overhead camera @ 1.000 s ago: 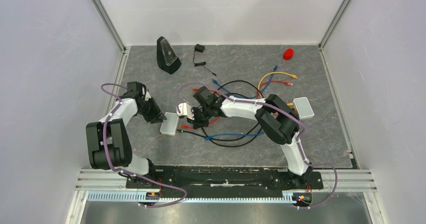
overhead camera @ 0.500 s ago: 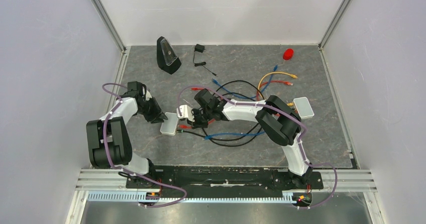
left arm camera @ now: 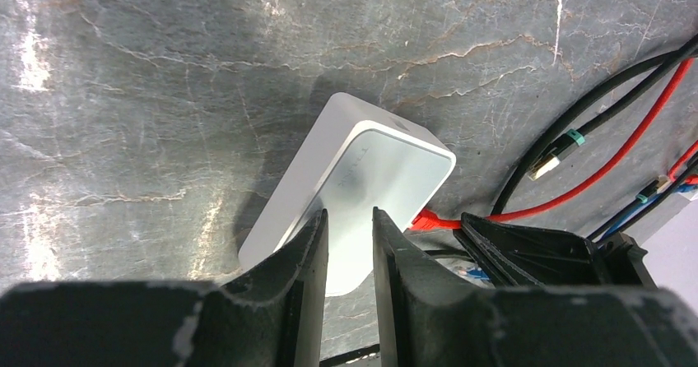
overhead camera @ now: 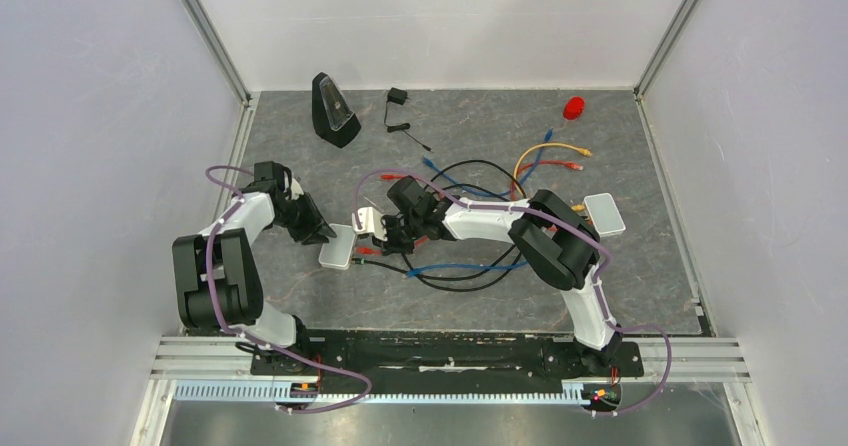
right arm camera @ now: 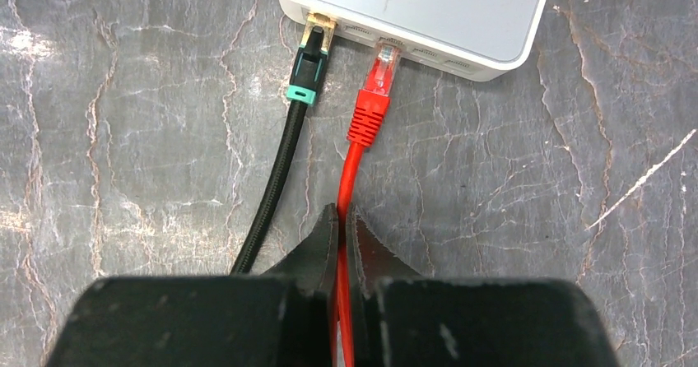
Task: Insert the plug into the switch port
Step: Insert the connector into the switch port.
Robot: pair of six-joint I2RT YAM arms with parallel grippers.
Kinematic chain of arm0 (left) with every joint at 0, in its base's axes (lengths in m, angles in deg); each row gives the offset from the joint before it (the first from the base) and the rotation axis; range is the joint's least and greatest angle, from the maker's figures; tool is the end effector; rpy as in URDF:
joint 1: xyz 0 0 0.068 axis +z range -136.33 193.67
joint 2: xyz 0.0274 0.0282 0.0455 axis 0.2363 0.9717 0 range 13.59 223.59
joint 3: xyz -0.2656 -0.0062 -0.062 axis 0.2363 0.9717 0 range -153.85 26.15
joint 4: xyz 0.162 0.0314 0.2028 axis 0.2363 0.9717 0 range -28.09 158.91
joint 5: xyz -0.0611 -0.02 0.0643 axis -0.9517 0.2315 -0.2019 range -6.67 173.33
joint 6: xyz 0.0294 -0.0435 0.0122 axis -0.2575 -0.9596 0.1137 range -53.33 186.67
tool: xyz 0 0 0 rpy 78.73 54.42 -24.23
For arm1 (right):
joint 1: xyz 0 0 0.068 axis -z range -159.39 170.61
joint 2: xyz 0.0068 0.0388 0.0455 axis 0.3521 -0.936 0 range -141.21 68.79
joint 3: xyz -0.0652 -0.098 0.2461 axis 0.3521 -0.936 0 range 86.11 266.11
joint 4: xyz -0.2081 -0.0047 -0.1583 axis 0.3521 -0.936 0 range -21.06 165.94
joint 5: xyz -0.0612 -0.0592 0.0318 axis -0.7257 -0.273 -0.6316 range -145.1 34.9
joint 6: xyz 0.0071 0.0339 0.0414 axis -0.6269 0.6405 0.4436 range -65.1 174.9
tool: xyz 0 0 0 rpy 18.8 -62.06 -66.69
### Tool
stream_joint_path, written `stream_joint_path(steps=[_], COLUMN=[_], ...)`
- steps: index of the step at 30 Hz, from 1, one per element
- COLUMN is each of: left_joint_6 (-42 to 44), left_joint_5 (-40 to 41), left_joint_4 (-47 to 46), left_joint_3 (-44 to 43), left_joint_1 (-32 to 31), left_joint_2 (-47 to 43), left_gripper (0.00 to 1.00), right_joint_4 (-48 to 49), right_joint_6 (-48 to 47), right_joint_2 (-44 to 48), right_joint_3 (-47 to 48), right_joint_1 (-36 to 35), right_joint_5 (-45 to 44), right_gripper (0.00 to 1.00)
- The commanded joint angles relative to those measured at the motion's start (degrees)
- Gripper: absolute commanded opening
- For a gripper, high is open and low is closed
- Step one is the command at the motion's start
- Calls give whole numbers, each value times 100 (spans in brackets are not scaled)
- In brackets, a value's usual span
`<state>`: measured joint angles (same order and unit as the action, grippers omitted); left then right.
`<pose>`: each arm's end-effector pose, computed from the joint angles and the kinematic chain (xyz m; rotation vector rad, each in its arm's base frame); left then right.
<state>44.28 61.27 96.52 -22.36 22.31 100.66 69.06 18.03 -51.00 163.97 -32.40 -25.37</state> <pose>0.2655 0.0268 0.1690 -0.6803 2.7558 -0.5995 0.2520 0.3643 0.1445 -1.8634 1.5284 0.7569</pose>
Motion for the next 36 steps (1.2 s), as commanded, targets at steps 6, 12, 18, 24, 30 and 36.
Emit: stream_joint_path(steps=[6, 12, 18, 24, 30, 36], left_joint_6=[402, 420, 411, 411, 402, 411], left_joint_5=[-112, -123, -169, -312, -401, -403], left_joint_4=[-16, -16, -39, -33, -25, 14], left_joint_3=[-150, -158, -137, -84, -53, -36], left_joint_1=[24, 19, 13, 15, 10, 6], left_joint_2=[100, 109, 137, 243, 294, 303], left_gripper=[32, 32, 33, 33, 33, 33], right_joint_4=[529, 614, 641, 644, 643, 950], right_joint_6=[112, 190, 260, 331, 335, 597], right_joint_2=[324, 418, 324, 121, -11, -138], right_joint_3=[-92, -167, -140, -30, 30, 78], right_joint_1=[28, 46, 45, 43, 46, 55], right_joint_5=[146, 219, 277, 335, 226, 149], right_gripper=[0, 0, 0, 0, 0, 0])
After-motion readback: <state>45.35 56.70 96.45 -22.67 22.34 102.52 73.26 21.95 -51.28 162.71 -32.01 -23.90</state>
